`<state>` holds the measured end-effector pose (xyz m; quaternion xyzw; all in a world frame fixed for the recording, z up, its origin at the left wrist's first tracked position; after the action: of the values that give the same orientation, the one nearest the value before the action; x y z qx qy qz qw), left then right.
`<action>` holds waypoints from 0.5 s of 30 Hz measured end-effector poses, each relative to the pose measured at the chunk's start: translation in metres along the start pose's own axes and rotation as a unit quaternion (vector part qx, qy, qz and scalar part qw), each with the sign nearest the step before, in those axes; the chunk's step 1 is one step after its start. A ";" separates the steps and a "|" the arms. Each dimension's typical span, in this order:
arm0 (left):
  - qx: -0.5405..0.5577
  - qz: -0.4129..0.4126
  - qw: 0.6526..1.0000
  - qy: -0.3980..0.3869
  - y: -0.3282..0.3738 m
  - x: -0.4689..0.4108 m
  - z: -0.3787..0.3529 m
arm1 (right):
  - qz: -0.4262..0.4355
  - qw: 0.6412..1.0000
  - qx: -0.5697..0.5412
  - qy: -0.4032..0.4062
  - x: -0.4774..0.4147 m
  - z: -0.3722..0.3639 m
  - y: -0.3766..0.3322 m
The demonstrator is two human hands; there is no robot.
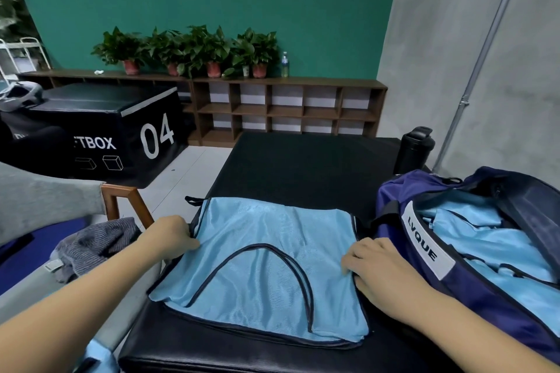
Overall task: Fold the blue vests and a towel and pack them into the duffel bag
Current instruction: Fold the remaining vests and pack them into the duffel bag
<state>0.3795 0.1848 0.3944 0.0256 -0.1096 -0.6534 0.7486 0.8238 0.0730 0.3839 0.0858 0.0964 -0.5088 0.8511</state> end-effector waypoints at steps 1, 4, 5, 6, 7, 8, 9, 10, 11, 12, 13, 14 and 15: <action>-0.002 0.003 1.000 0.002 0.000 -0.006 0.002 | 0.017 1.000 -0.008 0.001 0.001 0.003 -0.006; -0.006 0.008 1.000 0.011 0.000 -0.024 0.006 | 0.069 0.997 -0.040 -0.016 0.005 0.012 -0.034; -0.006 0.008 1.000 0.017 0.001 -0.030 0.007 | 0.082 0.995 -0.054 -0.028 0.007 0.015 -0.045; -0.007 0.009 1.000 0.024 0.004 -0.036 0.007 | 0.095 0.992 -0.071 -0.045 0.009 0.017 -0.056; -0.008 0.006 0.999 0.032 0.006 -0.043 0.007 | 0.107 0.988 -0.091 -0.064 0.011 0.018 -0.068; -0.009 0.002 0.999 0.041 0.011 -0.048 0.007 | 0.120 0.982 -0.117 -0.084 0.012 0.020 -0.079; -0.010 -0.005 0.999 0.053 0.016 -0.054 0.007 | 0.128 0.975 -0.150 -0.105 0.013 0.023 -0.089; -0.010 -0.010 0.998 0.064 0.021 -0.059 0.007 | 0.128 0.967 -0.183 -0.124 0.014 0.026 -0.096; -0.015 -0.017 0.997 0.075 0.027 -0.065 0.007 | 0.121 0.961 -0.211 -0.132 0.013 0.030 -0.099; -0.024 -0.025 0.996 0.085 0.033 -0.070 0.006 | 0.107 0.960 -0.225 -0.131 0.011 0.034 -0.098; -0.032 -0.035 0.994 0.096 0.040 -0.074 0.005 | 0.089 0.963 -0.221 -0.123 0.008 0.038 -0.092; -0.034 -0.042 0.993 0.106 0.047 -0.078 0.004 | 0.071 0.970 -0.202 -0.114 0.006 0.042 -0.084; -0.030 -0.049 0.992 0.114 0.054 -0.082 0.002 | 0.054 0.978 -0.172 -0.107 0.003 0.043 -0.074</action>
<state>0.4213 0.2736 0.3958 0.0824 -0.0028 -0.6851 0.7238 0.7633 0.0252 0.4210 -0.1120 0.0859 -0.4442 0.8847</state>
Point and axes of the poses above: each hand's wrist, its own x-axis away from the middle knuckle, its own z-axis out of the back of the hand, y = z × x, the point moved 4 cm from there along -x, towards the middle knuckle, and after that the axes turned 2 degrees about y, right-handed, at the moved point
